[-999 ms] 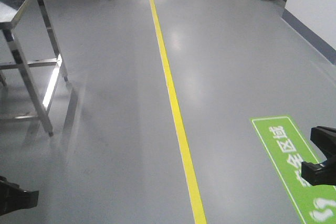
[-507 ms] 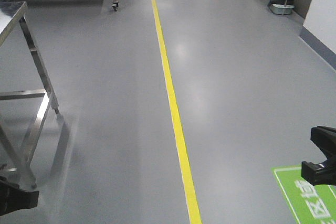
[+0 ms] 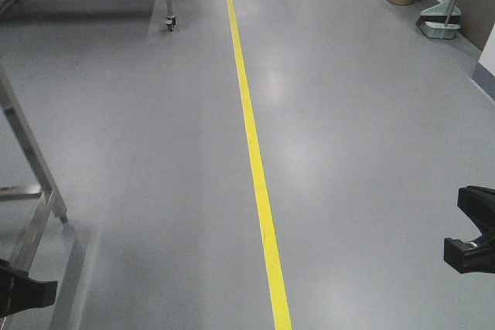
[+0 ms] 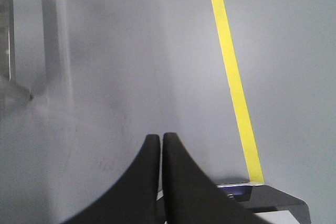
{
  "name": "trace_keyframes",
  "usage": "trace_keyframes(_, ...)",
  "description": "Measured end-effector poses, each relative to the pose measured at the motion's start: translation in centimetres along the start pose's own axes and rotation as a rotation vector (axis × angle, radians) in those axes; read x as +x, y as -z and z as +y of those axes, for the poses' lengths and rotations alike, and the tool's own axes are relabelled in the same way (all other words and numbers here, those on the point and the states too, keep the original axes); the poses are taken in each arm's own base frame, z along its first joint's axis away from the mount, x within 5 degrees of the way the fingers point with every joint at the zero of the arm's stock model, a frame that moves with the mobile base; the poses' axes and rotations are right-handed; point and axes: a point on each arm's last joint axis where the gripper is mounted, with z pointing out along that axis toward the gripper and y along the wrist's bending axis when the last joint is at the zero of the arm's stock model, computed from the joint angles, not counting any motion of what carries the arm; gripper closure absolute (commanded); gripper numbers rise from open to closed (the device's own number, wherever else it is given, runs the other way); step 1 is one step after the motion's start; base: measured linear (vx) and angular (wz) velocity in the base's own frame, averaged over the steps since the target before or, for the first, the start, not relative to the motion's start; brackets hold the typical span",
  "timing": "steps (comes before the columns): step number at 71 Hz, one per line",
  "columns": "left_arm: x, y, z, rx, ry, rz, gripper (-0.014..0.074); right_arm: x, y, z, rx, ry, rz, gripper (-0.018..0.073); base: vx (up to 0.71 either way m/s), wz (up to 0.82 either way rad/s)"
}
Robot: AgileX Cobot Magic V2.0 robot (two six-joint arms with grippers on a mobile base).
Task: Move and align brake pads A on conveyor
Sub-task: 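Drive along the yellow floor line toward the steel table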
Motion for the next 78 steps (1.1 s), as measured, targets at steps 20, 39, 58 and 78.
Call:
trace_keyframes(20,0.00,0.00,0.00,0.000,0.000,0.000,0.0602,0.00,0.00,0.00,0.000,0.000,0.000,0.0567,0.66,-0.01)
trace_keyframes(39,0.00,0.00,0.00,0.000,0.000,0.000,0.0602,0.00,0.00,0.00,0.000,0.000,0.000,0.0567,0.62,0.03)
trace_keyframes(58,0.00,0.00,0.00,0.000,0.000,0.000,0.0602,0.00,0.00,0.00,0.000,0.000,0.000,0.0567,0.58,0.07)
trace_keyframes(78,0.00,0.00,0.00,0.000,0.000,0.000,0.0602,0.00,0.00,0.00,0.000,0.000,0.000,0.0567,0.48,0.04)
